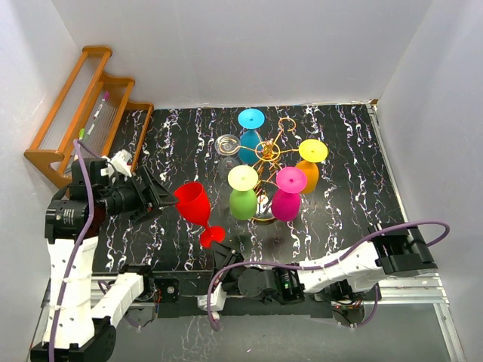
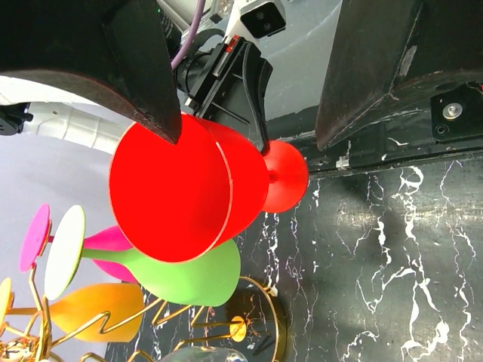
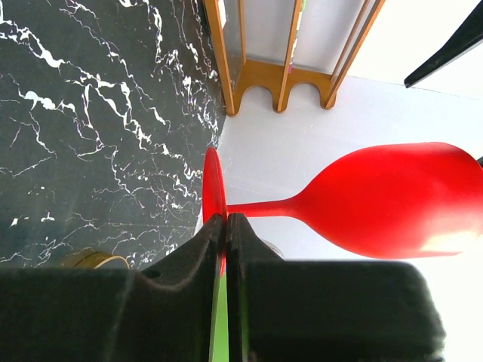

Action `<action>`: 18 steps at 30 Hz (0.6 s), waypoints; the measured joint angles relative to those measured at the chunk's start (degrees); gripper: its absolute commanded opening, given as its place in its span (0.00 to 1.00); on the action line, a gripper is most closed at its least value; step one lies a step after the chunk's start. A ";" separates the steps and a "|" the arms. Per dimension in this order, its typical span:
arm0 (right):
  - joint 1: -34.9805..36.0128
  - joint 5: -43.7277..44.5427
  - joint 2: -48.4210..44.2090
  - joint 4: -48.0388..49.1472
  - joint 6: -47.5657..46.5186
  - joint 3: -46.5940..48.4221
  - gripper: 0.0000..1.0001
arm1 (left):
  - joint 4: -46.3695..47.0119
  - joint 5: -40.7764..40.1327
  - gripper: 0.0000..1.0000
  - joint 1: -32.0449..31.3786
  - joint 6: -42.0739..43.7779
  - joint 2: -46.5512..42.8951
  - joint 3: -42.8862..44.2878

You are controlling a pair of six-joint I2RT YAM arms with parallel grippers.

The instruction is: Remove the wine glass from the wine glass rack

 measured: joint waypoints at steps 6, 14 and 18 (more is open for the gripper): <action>0.02 0.04 0.87 0.66 -0.44 0.00 0.08 | -0.04 -1.01 0.70 -1.86 0.17 1.84 0.00; 0.04 0.07 3.15 1.25 -1.68 0.00 0.08 | -0.04 -2.29 0.66 -3.91 0.35 3.76 -0.07; 0.04 0.26 3.63 1.51 -2.40 0.00 0.08 | -0.15 -2.86 0.56 -5.22 0.66 3.80 -1.44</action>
